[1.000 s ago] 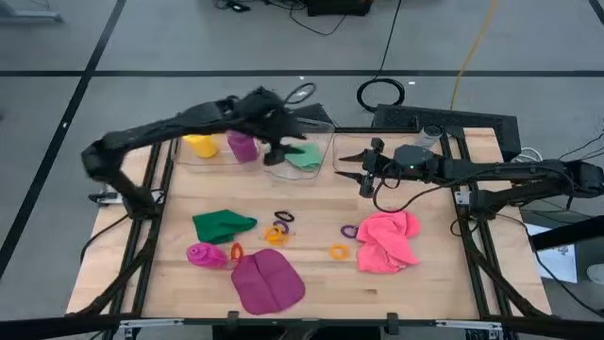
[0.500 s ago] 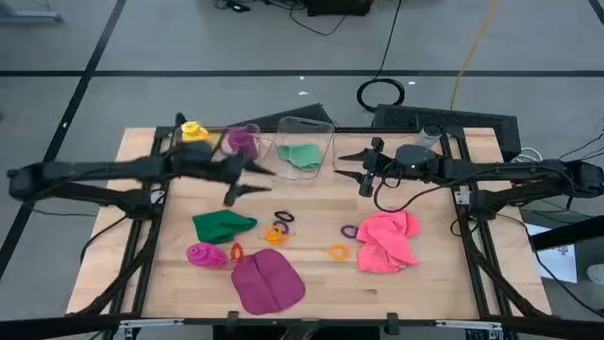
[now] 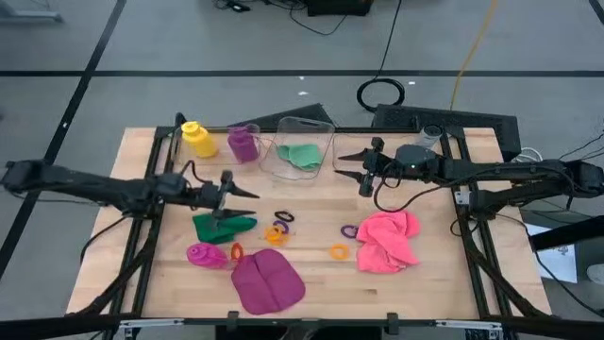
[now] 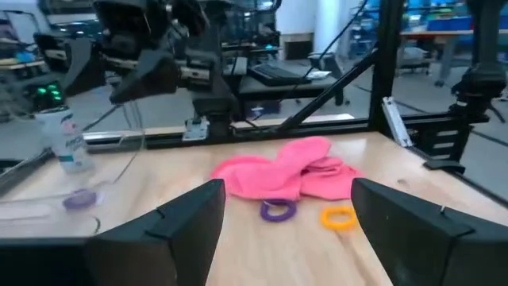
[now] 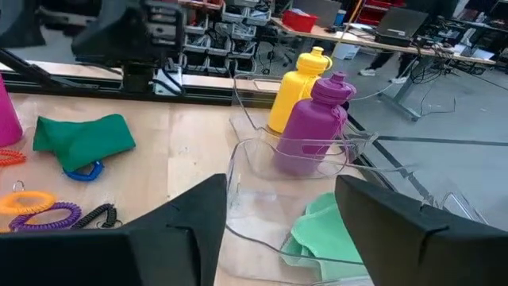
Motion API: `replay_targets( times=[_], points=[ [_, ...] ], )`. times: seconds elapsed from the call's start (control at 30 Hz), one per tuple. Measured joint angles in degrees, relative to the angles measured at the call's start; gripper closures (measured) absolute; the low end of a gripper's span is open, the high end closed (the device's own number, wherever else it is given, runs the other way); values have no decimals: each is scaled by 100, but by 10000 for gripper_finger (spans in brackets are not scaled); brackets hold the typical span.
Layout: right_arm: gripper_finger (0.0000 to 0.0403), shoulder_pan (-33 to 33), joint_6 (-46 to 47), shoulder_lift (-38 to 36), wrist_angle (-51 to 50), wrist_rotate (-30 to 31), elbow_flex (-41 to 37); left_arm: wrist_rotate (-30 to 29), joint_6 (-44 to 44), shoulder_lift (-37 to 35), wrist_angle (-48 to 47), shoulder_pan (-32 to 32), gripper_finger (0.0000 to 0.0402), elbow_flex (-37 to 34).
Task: Pick & Place Sports Items
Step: Put the green microfiber towel into the middle transparent bin
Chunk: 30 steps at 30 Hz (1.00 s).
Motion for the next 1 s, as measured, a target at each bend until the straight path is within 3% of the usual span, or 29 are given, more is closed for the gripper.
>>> replay_targets(
  times=[0.13,0.5,1.0],
  points=[
    [234,0,0,0,0,0,0,-251,14,420,415,-231,170,-26],
    [234,0,0,0,0,-2,0,-260,443,1684,1806,-296,170,-26],
    [233,0,2,0,0,0,0,-243,244,1781,2035,-298,170,-26]
  ],
)
